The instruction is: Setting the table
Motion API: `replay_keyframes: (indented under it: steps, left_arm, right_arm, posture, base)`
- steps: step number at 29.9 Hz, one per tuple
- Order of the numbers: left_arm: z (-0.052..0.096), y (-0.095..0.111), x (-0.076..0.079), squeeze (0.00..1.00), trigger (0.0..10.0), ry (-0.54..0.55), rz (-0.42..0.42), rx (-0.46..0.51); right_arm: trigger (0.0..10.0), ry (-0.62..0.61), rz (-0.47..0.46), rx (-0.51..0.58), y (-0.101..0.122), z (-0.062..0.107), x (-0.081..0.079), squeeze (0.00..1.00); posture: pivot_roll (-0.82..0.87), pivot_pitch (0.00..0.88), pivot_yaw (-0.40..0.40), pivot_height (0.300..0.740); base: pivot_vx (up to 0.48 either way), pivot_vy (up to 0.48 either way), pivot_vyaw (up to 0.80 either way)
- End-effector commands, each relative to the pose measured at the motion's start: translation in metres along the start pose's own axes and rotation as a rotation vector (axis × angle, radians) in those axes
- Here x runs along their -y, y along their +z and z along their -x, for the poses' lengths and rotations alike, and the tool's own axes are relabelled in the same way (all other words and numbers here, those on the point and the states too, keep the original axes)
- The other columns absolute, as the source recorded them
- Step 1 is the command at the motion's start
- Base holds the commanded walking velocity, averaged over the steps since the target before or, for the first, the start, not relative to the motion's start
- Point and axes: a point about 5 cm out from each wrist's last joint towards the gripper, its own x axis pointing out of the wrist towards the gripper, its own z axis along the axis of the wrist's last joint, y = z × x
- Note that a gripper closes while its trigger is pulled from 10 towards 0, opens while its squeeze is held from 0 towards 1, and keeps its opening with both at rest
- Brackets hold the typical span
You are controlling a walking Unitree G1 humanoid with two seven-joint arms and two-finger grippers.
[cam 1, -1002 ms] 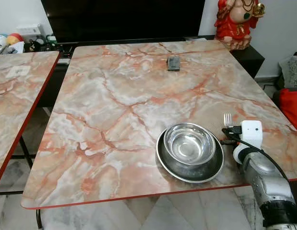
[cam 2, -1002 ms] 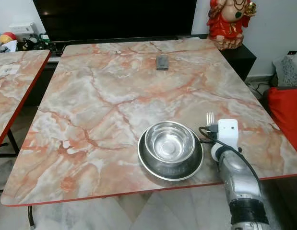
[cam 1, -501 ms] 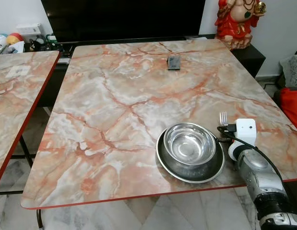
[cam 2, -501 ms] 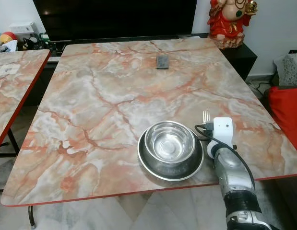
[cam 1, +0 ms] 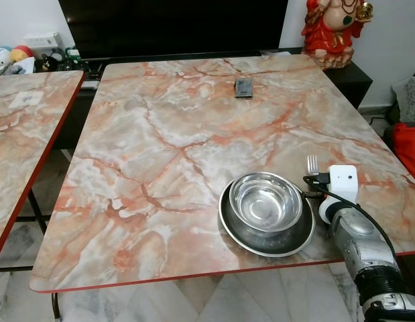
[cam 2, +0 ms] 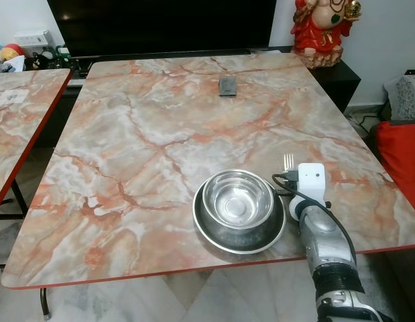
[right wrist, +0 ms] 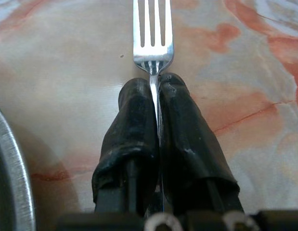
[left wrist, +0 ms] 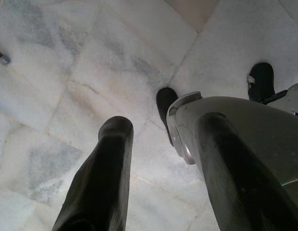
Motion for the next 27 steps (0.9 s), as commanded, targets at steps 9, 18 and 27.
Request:
replay_keyframes:
  steps: [9, 18, 27]
  left_arm:
    - [0.0032, -0.0097, -0.003, 0.0, 10.0, 0.0, -0.007, -0.035]
    - [0.0027, -0.0094, -0.0011, 0.0, 10.0, -0.006, -0.019, -0.036]
    - [0.0032, -0.011, -0.001, 0.0, 10.0, -0.006, -0.023, -0.041]
  right_arm:
    - [10.0, 0.0, 0.003, -0.02, -0.0048, -0.0009, 0.0008, 0.0]
    - [10.0, -0.012, -0.006, -0.026, -0.0066, -0.0012, 0.0026, 0.32]
    - [10.0, -0.017, -0.008, -0.018, -0.0032, -0.0021, 0.0039, 0.35]
  posture:
    - [-0.05, 0.168, 0.022, 0.74]
    - [-0.05, 0.173, 0.023, 0.74]
    - [-0.05, 0.173, 0.022, 0.74]
  base:
    - [0.0, 0.0, 0.0]
    - [0.0, 0.0, 0.0]
    - [0.0, 0.0, 0.0]
